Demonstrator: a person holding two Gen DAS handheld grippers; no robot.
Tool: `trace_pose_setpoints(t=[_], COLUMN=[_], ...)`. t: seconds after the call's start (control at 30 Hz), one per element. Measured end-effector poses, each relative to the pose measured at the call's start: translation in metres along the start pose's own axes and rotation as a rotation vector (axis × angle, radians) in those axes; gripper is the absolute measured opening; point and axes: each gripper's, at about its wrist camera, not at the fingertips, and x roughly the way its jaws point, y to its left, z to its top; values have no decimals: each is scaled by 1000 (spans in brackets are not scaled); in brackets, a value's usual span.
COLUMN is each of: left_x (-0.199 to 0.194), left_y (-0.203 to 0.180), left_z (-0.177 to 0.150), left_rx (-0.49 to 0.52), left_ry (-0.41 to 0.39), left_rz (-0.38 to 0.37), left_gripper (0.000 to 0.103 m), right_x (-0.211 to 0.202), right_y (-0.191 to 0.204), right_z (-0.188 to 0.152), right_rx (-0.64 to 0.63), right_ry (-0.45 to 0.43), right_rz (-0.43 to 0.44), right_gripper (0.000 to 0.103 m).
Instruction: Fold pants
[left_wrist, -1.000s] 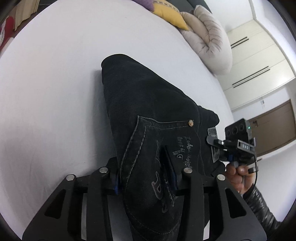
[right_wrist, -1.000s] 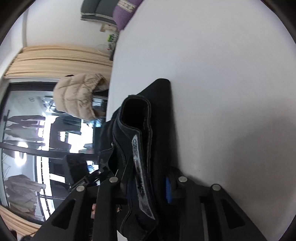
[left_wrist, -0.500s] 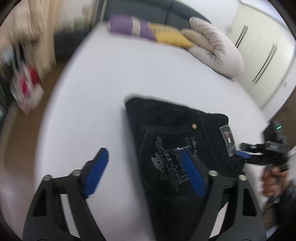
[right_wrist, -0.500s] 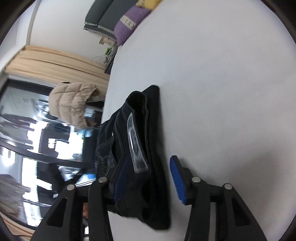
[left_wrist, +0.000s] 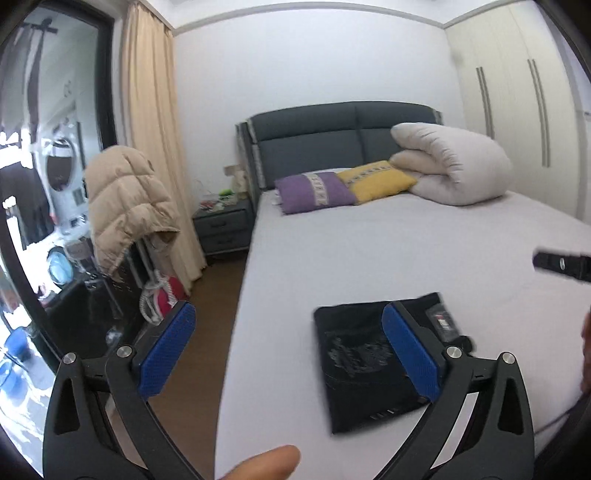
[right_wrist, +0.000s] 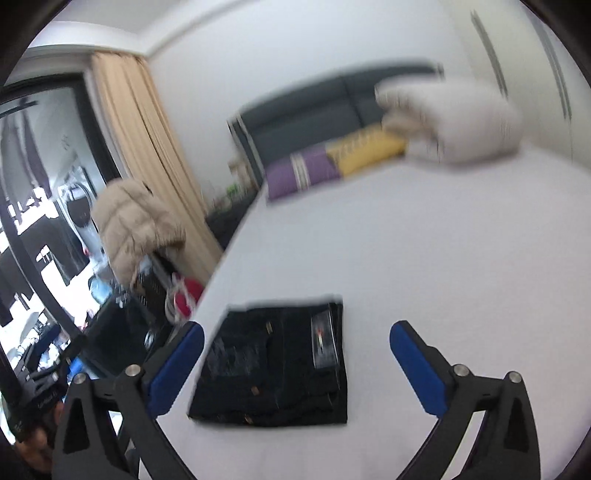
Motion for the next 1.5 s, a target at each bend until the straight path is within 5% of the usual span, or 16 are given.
trace_pose_setpoints(t=[0.23,0.43,0.83,1.5], left_x=[-47,-53,-3,21], left_y=[29,27,13,14], left_z=[24,16,-21,-34], left_rx=[-112,-139,-158,-163], left_ry=[77,179,326,361], left_rz=[-19,-49,-60,-48], left_gripper=[103,103,103,103], right_x=[-67,-97,-37,-24], right_y=[50,81,87,89], right_z=[42,40,-5,-21], right_rx=[-98,-185,-116,-145], right_ry=[-148,-206,98,172], right_rz=[-50,-45,-175,-223], right_gripper=[103,103,103,103])
